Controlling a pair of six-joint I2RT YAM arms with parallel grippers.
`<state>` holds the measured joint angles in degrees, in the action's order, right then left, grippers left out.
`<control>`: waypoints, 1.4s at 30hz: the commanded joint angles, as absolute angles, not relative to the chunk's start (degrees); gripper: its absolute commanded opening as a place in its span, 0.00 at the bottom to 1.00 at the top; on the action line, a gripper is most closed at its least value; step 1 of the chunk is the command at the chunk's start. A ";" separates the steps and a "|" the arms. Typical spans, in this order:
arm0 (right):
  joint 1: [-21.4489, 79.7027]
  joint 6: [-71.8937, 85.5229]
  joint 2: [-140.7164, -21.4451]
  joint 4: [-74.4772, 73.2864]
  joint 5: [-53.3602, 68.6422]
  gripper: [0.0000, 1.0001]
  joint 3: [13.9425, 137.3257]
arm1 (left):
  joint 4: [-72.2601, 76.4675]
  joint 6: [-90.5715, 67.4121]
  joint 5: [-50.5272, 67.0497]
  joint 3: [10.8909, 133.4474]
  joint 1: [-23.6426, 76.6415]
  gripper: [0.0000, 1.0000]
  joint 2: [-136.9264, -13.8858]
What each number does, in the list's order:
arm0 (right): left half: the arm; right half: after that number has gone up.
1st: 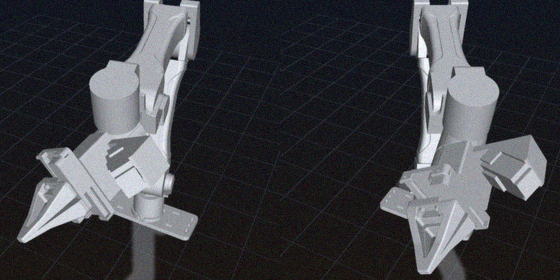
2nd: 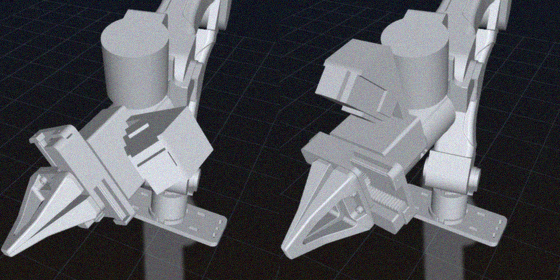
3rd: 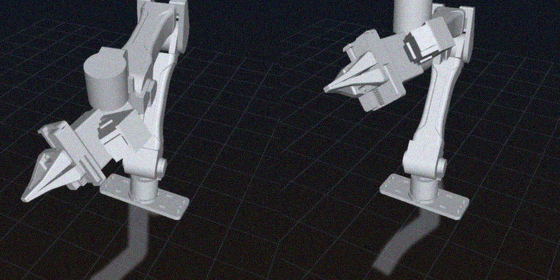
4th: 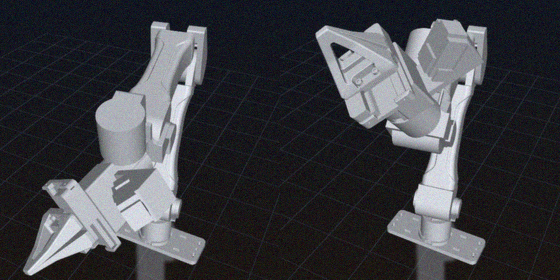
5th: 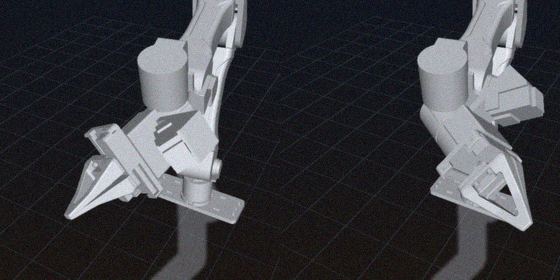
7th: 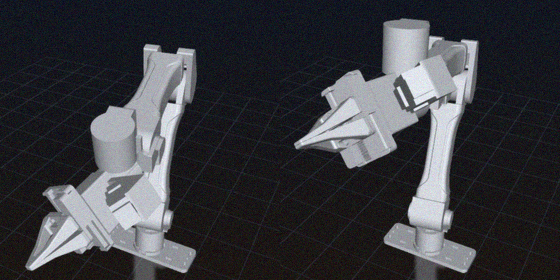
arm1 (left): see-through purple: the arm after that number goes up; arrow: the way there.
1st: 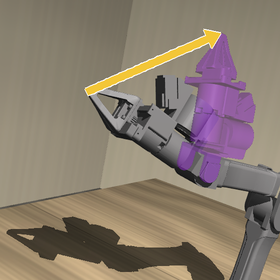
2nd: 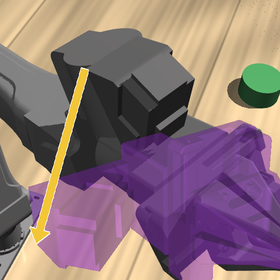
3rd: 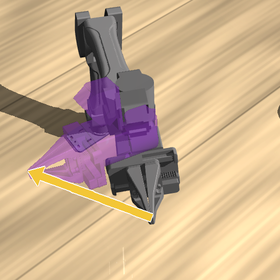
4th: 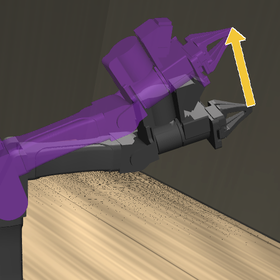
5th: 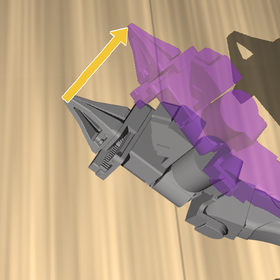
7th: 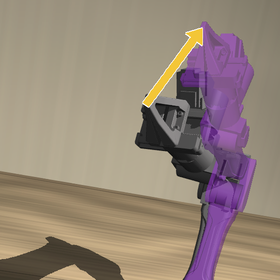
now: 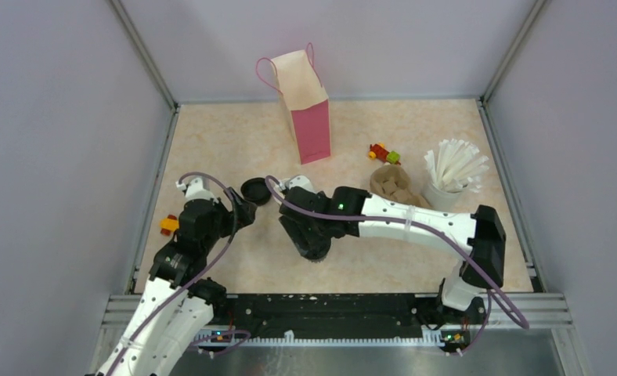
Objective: Pack the takeout coffee
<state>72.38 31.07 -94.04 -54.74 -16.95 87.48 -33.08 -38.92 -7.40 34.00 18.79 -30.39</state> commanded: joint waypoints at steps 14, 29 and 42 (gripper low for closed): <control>66.95 26.47 -102.04 -60.16 -12.92 0.75 95.37 | -28.40 -36.56 -3.06 33.53 18.53 0.93 -29.48; 66.19 24.83 -102.66 -58.58 -13.20 0.83 95.81 | -26.02 -36.43 2.10 32.52 18.54 0.90 -29.49; 65.36 25.99 -91.05 -53.48 -13.12 0.81 89.87 | -20.64 -29.95 21.79 31.52 18.54 0.85 -30.40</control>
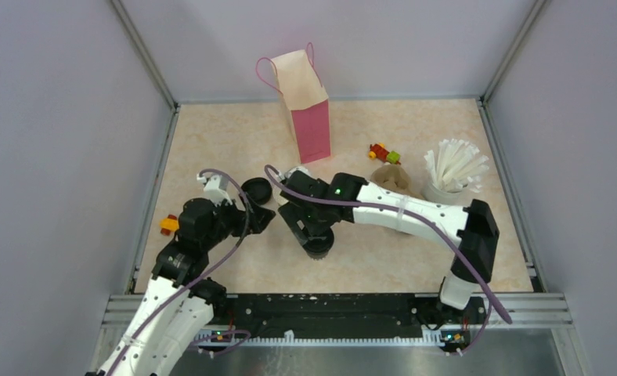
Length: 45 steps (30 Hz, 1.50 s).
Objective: Pack the takeout coffee
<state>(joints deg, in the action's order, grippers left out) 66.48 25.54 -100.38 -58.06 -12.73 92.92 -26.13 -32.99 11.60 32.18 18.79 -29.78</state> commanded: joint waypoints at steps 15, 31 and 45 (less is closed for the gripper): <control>51.93 25.99 -63.73 -13.52 13.40 0.35 50.81 | -9.33 -32.36 40.23 26.48 20.60 0.59 -44.78; 47.01 20.47 -72.06 -7.37 19.25 0.57 50.10 | 3.17 -35.53 40.21 22.15 23.49 0.53 -50.06; 45.03 23.85 -74.61 5.97 19.15 0.40 38.83 | -1.92 -32.25 30.37 21.58 28.55 0.39 -54.74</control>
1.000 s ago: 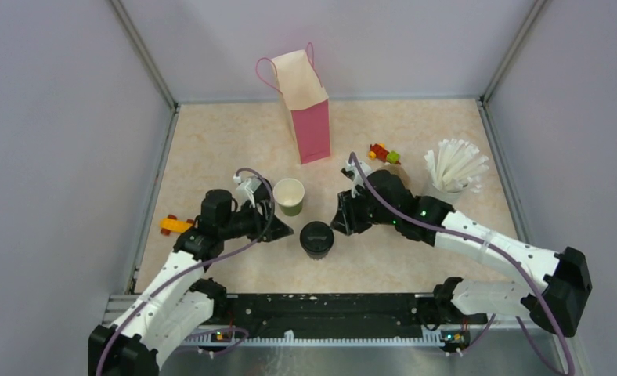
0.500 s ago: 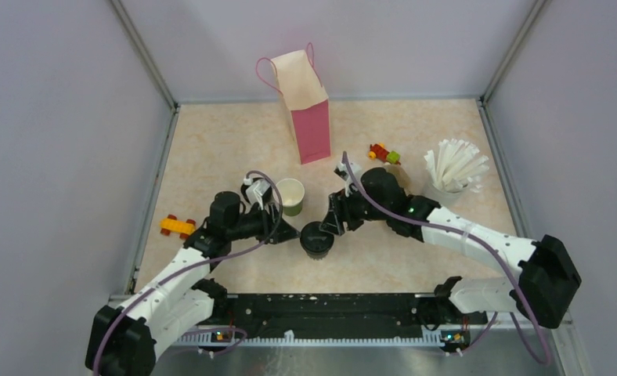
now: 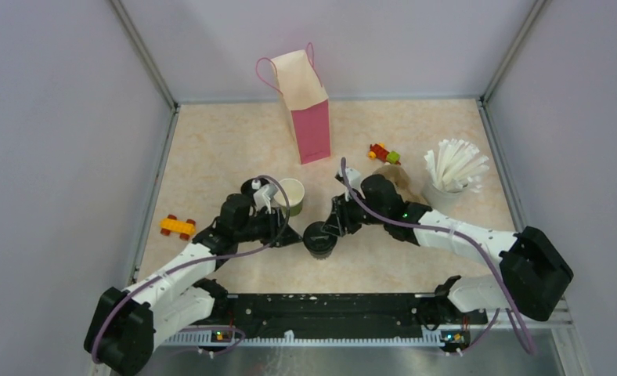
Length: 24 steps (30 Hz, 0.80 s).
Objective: Pack the takeout coffee
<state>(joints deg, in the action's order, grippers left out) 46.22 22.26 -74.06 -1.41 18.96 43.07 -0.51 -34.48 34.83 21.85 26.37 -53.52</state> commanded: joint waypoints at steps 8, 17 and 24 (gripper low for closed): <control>44.91 27.03 -73.63 12.61 18.08 0.36 30.86 | -3.39 -31.48 26.31 22.82 32.27 0.37 -55.37; 44.91 26.09 -72.04 10.54 18.42 0.37 31.66 | -13.92 -35.19 20.03 28.67 32.29 0.41 -47.45; 44.89 25.20 -73.60 10.69 21.04 0.38 32.25 | -7.91 -37.79 21.43 28.50 32.32 0.57 -41.77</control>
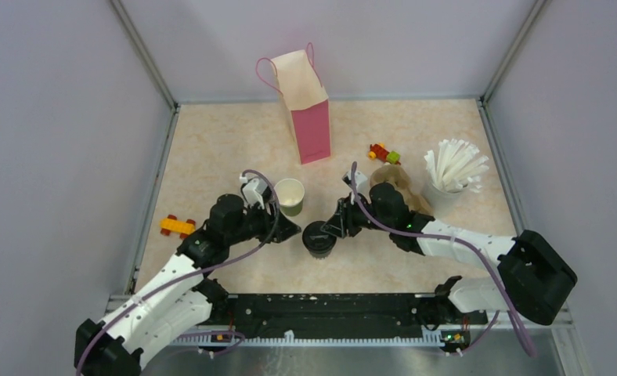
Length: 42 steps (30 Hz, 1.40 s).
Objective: Pack the takeout coffee
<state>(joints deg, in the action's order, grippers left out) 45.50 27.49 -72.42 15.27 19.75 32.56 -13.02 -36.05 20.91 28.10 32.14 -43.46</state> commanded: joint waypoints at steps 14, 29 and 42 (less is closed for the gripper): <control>44.93 26.20 -72.42 8.54 22.20 0.46 34.53 | -0.44 -31.74 29.43 26.81 32.35 0.60 -53.24; 44.84 26.74 -66.22 0.47 19.74 0.61 38.42 | 2.02 -30.84 30.99 25.23 32.91 0.60 -55.26; 44.82 28.18 -64.58 -2.38 20.39 0.48 35.96 | 1.08 -31.01 29.63 25.16 33.57 0.54 -57.38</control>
